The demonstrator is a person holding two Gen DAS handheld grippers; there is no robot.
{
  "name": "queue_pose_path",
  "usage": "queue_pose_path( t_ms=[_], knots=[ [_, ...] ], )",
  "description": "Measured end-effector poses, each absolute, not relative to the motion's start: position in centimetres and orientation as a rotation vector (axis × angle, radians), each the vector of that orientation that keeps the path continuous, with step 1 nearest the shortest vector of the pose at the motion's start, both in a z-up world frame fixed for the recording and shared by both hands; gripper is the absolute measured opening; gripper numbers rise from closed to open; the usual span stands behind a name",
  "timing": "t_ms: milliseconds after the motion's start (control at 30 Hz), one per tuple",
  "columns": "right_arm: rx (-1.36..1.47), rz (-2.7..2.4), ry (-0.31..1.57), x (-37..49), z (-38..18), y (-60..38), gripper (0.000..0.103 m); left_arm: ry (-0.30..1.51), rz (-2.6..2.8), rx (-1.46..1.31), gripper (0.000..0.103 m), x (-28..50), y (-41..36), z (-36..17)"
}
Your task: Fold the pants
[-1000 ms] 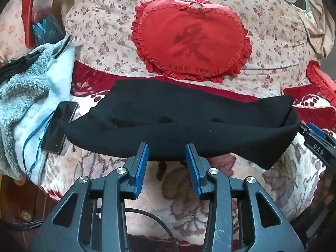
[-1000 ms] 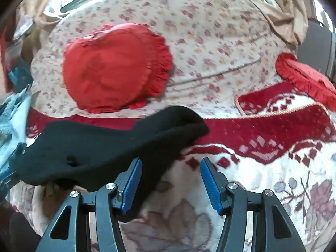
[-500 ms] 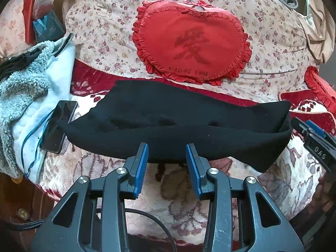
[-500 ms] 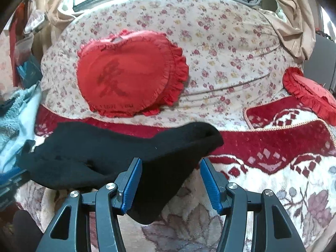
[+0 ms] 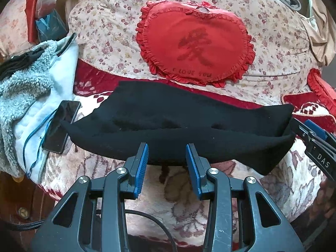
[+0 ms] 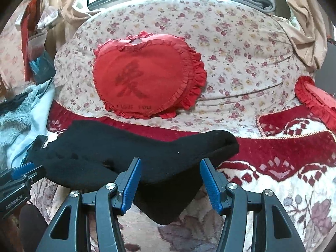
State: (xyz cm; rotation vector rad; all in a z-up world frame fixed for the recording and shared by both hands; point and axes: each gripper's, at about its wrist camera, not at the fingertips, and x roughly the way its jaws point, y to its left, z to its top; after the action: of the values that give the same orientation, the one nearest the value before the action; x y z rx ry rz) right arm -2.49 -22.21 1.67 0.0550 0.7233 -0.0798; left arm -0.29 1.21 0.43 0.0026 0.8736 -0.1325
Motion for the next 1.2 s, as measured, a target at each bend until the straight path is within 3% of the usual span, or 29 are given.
queue_pose_path(
  t_ms=[1200],
  knots=[
    [0.029, 0.039, 0.831, -1.4, -1.3, -20.6, 0.056, 0.947, -0.057, -0.055, 0.036, 2.0, 4.6, -2.5]
  ],
)
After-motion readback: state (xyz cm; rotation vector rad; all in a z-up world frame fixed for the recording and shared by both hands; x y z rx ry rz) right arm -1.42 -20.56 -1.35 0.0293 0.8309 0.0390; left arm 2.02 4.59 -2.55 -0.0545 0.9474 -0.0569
